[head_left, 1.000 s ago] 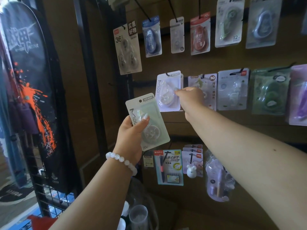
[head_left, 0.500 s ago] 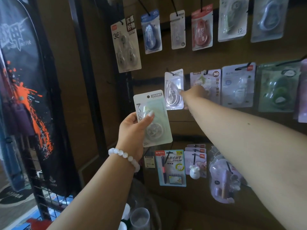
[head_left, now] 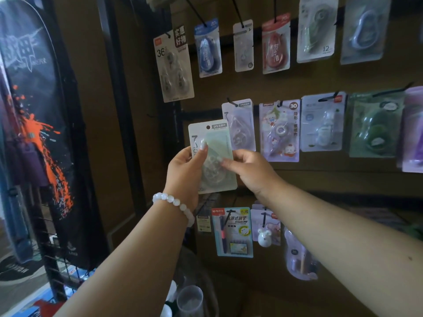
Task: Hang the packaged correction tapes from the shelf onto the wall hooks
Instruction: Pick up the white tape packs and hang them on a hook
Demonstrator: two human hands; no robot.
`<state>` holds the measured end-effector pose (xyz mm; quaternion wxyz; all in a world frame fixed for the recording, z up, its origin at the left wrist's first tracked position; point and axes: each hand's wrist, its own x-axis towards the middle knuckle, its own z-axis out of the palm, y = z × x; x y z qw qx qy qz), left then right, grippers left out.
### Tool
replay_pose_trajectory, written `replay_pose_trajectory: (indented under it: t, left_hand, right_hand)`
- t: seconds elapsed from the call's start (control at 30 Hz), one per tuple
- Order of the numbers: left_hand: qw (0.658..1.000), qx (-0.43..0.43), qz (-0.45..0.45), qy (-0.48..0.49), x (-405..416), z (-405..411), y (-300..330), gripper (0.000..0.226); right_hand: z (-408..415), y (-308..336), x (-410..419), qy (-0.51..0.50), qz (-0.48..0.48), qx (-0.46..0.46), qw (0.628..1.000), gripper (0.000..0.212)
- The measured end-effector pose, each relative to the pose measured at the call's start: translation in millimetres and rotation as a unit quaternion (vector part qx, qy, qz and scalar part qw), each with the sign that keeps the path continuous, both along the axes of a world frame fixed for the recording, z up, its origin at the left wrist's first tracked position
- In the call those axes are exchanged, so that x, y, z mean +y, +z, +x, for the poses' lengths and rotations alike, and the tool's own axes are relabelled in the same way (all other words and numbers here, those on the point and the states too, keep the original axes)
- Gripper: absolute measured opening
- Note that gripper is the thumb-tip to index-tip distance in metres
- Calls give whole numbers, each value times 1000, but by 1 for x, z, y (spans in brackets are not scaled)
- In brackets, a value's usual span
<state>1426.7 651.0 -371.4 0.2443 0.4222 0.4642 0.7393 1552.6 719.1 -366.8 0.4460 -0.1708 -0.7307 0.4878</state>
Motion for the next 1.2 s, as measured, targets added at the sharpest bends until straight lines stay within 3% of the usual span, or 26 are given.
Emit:
replay_pose_trajectory:
  t: [0.23,0.47,0.93,1.2]
  left_hand:
    - [1000,-1,-14,-5,2,6,1,30]
    - [1000,-21,-11,11,5,10,4,40]
    - [999,-28,-9,24,11,16,2,36]
    - [997,-50,-46,31,16,15,-13,26]
  right_hand:
    - [-1,30,10,-85,31,24,996,14]
    - [-3,47,16,-124,33,32,991,15]
    - [-4,51,23,-226,38,20,973,17]
    - [-21,54,57,-321,-7,-31,946,39]
